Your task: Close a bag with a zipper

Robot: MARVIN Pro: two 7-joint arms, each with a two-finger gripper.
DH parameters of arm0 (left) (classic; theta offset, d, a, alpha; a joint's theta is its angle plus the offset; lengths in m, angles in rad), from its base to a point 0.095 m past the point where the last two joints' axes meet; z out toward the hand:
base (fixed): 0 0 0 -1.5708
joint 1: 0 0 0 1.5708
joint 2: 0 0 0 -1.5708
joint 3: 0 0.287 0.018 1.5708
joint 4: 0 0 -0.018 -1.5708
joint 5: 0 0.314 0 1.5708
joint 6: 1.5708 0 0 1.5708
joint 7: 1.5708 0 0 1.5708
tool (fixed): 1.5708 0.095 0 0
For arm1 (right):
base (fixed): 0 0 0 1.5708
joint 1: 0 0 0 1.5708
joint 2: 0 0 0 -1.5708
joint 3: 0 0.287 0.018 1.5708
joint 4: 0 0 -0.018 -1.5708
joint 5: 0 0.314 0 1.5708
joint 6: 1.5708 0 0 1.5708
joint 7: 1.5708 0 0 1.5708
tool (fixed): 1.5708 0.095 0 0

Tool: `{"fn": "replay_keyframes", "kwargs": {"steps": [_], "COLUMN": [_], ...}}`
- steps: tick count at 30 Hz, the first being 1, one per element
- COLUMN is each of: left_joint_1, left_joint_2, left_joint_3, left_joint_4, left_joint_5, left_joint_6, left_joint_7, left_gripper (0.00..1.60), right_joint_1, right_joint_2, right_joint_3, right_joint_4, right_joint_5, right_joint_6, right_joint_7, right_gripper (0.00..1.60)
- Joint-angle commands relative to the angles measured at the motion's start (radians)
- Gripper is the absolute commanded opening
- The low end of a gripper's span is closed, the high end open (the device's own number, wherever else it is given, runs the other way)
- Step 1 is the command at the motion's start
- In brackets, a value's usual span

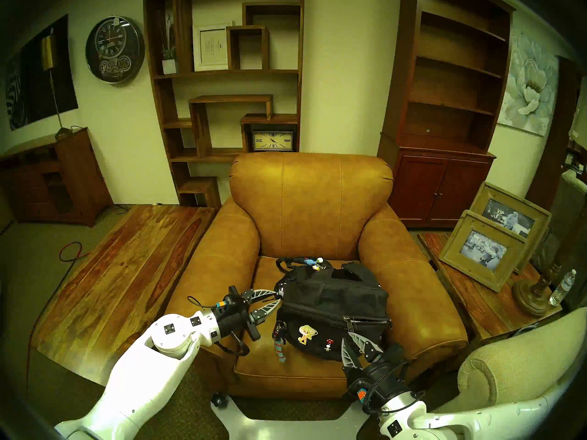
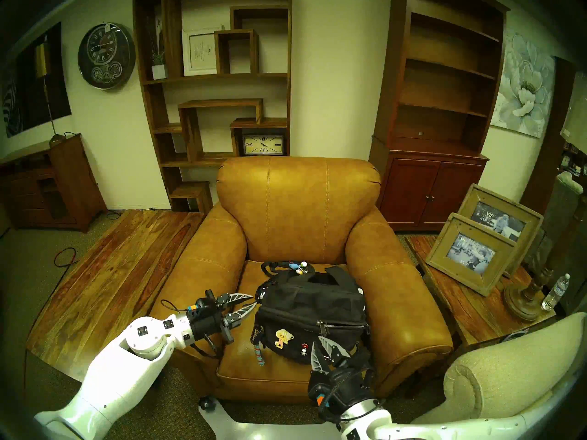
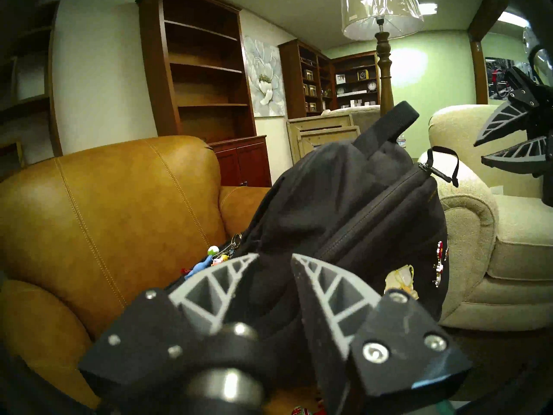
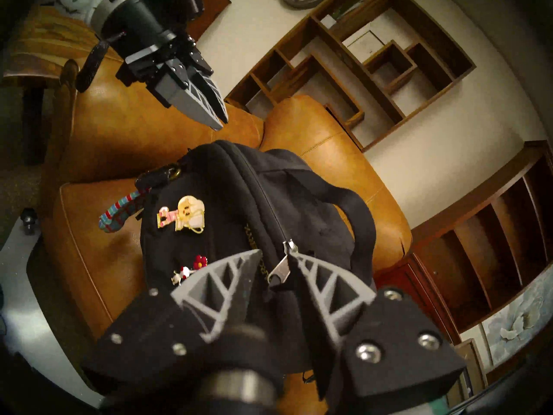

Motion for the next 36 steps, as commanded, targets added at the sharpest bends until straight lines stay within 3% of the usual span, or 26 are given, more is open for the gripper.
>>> {"fn": "replay_keyframes", "kwargs": {"steps": [1,7,8,16,17,19,20,25,36], "left_joint_1": [-0.004,-0.004,-0.003,-0.002,-0.002,-0.002,-0.001,-0.002,-0.007], "left_joint_2": [-0.010,-0.013,-0.013,-0.014,-0.015,-0.015,-0.016,-0.018,-0.019], "left_joint_3": [-0.003,-0.004,-0.004,-0.005,-0.005,-0.006,-0.006,-0.006,-0.005], "left_joint_4": [-0.030,-0.032,-0.033,-0.035,-0.036,-0.036,-0.036,-0.037,-0.031], "left_joint_5": [-0.013,-0.014,-0.012,-0.009,-0.009,-0.009,-0.009,-0.007,-0.005], "left_joint_6": [0.000,0.002,0.004,0.010,0.010,0.011,0.012,0.017,0.021], "left_joint_7": [-0.001,-0.005,-0.005,-0.008,-0.007,-0.007,-0.006,-0.002,0.005], "left_gripper": [0.74,0.74,0.75,0.74,0.74,0.74,0.73,0.72,0.68], "right_joint_1": [0.023,0.008,-0.017,-0.063,-0.064,-0.066,-0.073,-0.078,-0.071], "right_joint_2": [-0.012,-0.017,-0.013,-0.009,-0.010,-0.009,-0.011,-0.026,-0.067], "right_joint_3": [0.010,0.030,0.045,0.089,0.091,0.094,0.104,0.121,0.138], "right_joint_4": [-0.015,-0.013,-0.010,-0.022,-0.025,-0.027,-0.029,-0.019,0.019], "right_joint_5": [-0.008,0.021,0.066,0.204,0.208,0.217,0.251,0.313,0.365], "right_joint_6": [-0.027,-0.016,-0.047,-0.170,-0.173,-0.180,-0.221,-0.304,-0.311], "right_joint_7": [0.018,-0.005,-0.035,-0.109,-0.113,-0.119,-0.127,-0.121,-0.124], "right_gripper": [0.75,0.79,0.93,1.05,1.19,1.19,1.24,1.25,1.18]}}
